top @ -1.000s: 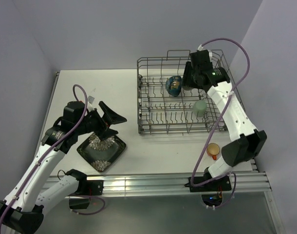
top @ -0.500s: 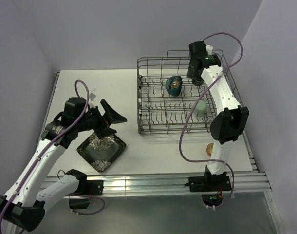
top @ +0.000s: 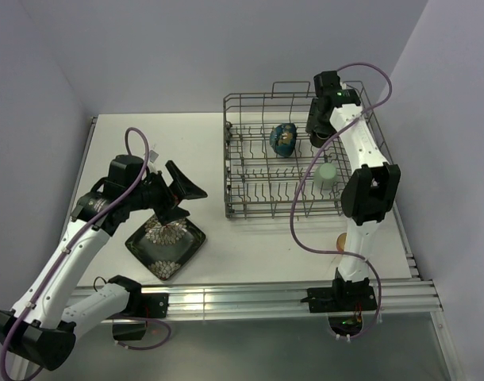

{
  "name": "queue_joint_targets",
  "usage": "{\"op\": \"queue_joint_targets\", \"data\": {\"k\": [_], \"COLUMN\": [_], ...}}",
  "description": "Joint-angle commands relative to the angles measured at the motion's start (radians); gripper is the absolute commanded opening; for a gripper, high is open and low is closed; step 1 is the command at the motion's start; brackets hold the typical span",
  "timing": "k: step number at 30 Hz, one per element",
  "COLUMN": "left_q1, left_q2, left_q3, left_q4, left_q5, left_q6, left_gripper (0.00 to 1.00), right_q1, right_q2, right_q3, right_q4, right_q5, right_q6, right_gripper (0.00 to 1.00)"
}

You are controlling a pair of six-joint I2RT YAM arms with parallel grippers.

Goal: Load the mixed dishes into the dish rack

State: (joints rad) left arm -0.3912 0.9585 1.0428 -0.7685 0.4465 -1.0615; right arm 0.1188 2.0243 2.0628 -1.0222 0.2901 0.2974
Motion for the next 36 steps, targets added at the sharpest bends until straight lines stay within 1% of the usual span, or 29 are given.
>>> {"op": "queue_joint_targets", "data": {"k": [1,9,16,17,18,19,21,22,25,27,30,31,34,36], "left_q1": [0.006,0.011,0.014,0.014,0.014,0.014,0.014,0.014,0.005,-0.014,-0.090,-0.138,-0.201,-0.219], "left_q2": [0.002,0.009,0.016,0.016,0.019,0.020,0.023,0.026,0.043,0.063,0.104,0.118,0.158,0.174], "left_q3": [0.040,0.043,0.043,0.045,0.049,0.051,0.060,0.063,0.097,0.141,0.204,0.218,0.267,0.286], "left_q4": [0.015,0.021,0.026,0.026,0.026,0.026,0.028,0.028,0.006,-0.030,-0.061,-0.075,-0.083,-0.084], "left_q5": [0.006,0.003,0.000,-0.003,-0.003,-0.005,-0.006,-0.008,0.000,-0.032,-0.096,-0.110,-0.143,-0.150], "left_q6": [0.020,0.018,0.011,0.011,0.011,0.012,0.015,0.020,0.052,0.078,0.097,0.098,0.104,0.107], "left_gripper": [0.99,0.99,0.99,0.99,0.99,0.98,0.98,0.96,0.93,0.93,0.93,0.94,0.94,0.94], "right_q1": [-0.008,-0.019,-0.036,-0.034,-0.034,-0.034,-0.034,-0.036,-0.034,-0.034,-0.034,-0.034,-0.033,-0.033], "right_q2": [0.011,0.060,0.094,0.099,0.102,0.105,0.111,0.111,0.102,0.085,0.070,0.064,0.076,0.079], "right_q3": [0.072,0.082,0.094,0.097,0.099,0.102,0.103,0.102,0.091,0.077,0.074,0.071,0.079,0.082], "right_q4": [0.045,0.051,0.050,0.050,0.048,0.047,0.040,0.040,0.045,0.051,0.053,0.054,0.042,0.033], "right_q5": [-0.032,-0.011,-0.043,-0.048,-0.054,-0.058,-0.068,-0.071,-0.074,-0.071,-0.075,-0.080,-0.085,-0.080], "right_q6": [-0.015,-0.024,-0.029,-0.029,-0.029,-0.027,-0.026,-0.026,-0.026,-0.027,-0.027,-0.027,-0.029,-0.023], "right_gripper": [0.00,0.00,0.00,0.02,0.08,0.25,0.40,0.50,0.61,0.66,0.70,0.76,0.79,0.79]}}
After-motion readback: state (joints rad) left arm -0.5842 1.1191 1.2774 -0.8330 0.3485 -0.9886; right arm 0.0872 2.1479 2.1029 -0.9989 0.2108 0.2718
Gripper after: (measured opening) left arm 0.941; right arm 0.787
